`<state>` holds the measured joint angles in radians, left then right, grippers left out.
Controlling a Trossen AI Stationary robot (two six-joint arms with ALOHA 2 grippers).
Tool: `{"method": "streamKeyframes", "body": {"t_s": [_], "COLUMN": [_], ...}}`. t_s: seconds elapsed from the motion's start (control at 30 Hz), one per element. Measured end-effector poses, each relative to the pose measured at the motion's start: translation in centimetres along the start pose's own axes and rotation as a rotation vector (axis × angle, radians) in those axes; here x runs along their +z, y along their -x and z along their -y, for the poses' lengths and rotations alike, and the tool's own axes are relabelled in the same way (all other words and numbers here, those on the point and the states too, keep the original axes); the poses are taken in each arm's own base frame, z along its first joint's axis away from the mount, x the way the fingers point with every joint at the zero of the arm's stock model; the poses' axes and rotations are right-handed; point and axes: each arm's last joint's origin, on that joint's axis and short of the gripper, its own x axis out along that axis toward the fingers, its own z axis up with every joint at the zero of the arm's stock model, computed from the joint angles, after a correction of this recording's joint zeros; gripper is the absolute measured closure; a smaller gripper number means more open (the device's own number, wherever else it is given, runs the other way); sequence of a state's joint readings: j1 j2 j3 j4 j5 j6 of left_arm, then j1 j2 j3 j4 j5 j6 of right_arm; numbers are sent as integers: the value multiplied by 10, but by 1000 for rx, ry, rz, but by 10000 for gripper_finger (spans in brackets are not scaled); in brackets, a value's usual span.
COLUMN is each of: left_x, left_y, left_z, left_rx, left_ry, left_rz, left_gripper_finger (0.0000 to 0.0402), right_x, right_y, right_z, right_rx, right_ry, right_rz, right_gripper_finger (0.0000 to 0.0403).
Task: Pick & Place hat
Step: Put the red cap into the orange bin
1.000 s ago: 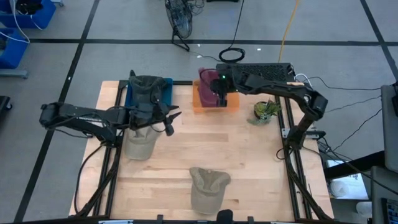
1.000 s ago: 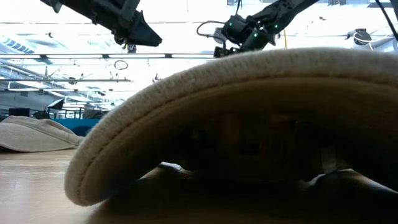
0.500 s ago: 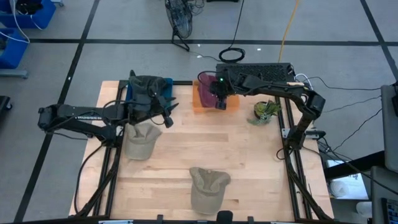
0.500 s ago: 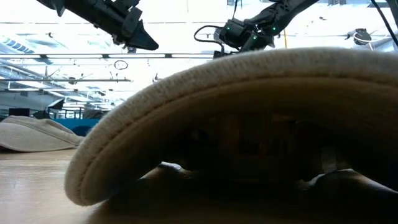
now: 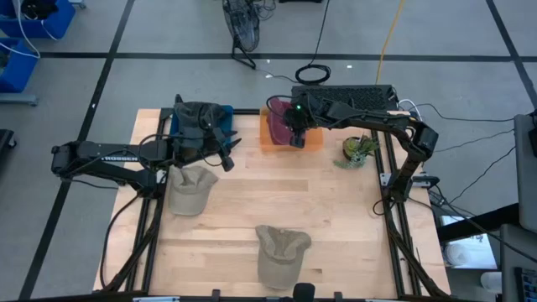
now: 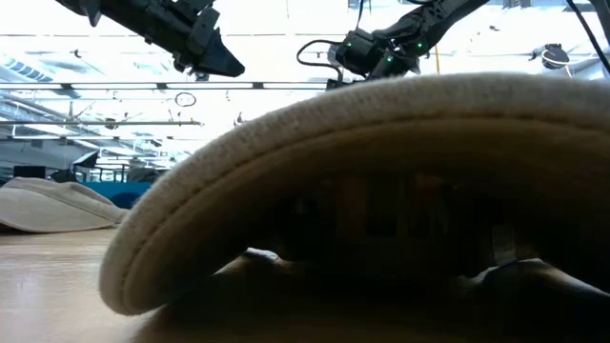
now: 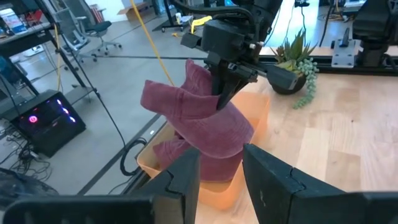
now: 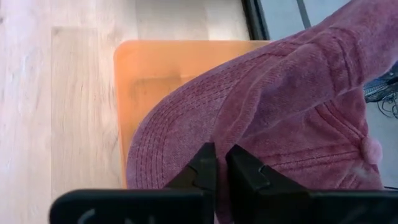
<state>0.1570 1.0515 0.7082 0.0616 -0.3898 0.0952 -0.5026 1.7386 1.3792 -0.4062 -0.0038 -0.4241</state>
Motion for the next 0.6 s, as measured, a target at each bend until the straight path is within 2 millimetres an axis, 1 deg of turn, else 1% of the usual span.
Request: {"method": "streamKeyframes", "body": {"t_s": [0.23,0.37,0.47,0.6], "left_x": [0,0,0,-1], "left_y": [0,0,0,0], "left_z": [0,0,0,0], "left_rx": [0,0,-1,-1], "left_ry": [25,33,43,41], "left_rz": [0,0,-1,-10], "left_gripper_finger": [277,277,277,277], "right_x": [2,0,-6,-20], "right_y": [0,0,-5,-13], "right_z": [1,0,-2,-7], "right_rx": [-9,-6,-11,-54], "right_ry": [-16,-14,-11,12], "right_rz": [18,7,3,-40], "right_gripper_finger": [363,338,315,285]}}
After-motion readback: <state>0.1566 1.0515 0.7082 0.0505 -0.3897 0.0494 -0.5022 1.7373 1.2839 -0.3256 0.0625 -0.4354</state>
